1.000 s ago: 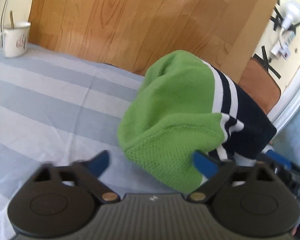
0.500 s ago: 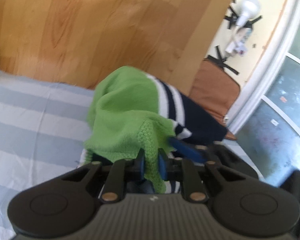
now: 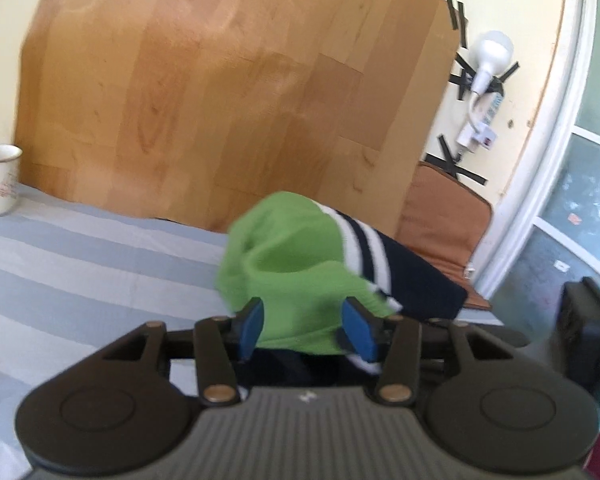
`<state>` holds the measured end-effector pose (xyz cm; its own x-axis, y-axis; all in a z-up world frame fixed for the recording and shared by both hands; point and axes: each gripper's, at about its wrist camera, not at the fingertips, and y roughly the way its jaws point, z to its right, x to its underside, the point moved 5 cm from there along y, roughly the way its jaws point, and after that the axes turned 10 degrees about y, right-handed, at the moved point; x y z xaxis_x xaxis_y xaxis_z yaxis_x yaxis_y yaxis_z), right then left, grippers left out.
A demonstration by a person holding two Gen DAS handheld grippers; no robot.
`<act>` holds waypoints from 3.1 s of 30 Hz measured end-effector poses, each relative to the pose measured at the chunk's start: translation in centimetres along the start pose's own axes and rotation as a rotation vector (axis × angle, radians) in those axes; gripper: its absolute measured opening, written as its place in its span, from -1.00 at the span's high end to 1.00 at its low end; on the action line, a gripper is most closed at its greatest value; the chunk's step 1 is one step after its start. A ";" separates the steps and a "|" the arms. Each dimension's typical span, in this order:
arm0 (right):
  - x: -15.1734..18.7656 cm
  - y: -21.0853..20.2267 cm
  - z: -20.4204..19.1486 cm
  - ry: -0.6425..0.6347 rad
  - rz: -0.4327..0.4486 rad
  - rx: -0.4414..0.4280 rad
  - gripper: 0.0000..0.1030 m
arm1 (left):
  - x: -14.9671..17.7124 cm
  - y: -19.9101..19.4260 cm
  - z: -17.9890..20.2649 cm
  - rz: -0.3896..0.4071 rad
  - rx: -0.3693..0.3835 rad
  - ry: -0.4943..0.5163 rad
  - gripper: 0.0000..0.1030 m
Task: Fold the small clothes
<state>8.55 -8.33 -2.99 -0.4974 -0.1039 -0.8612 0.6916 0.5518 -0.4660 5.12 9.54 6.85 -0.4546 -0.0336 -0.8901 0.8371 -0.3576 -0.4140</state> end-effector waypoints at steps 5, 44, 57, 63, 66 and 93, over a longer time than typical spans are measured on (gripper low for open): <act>-2.5 -4.7 2.7 0.099 0.135 0.034 0.70 | 0.7 -0.7 -1.1 0.002 -0.103 0.061 0.10; -9.7 -23.7 11.2 0.158 0.497 0.181 0.71 | 6.0 11.2 12.2 0.244 -0.494 0.904 -0.30; -11.3 -28.6 10.3 0.120 0.602 0.222 0.79 | 0.0 3.9 12.2 0.437 -0.492 0.688 0.61; -11.6 -31.0 7.4 0.073 0.694 0.204 0.80 | -4.4 -7.5 11.9 0.677 -0.518 0.554 0.62; -12.3 -33.0 6.1 0.058 0.745 0.187 0.80 | -6.1 -12.2 13.0 0.774 -0.502 0.570 0.62; 5.0 -10.1 3.6 0.033 -0.044 -0.193 -0.10 | -2.4 10.7 -1.9 -0.038 -0.460 0.387 0.61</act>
<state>1.02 -17.42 -3.34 -0.5437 -0.1062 -0.8326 0.5571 0.6962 -0.4526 15.74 7.55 4.23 -0.4152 0.3446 -0.8420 0.9075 0.0914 -0.4101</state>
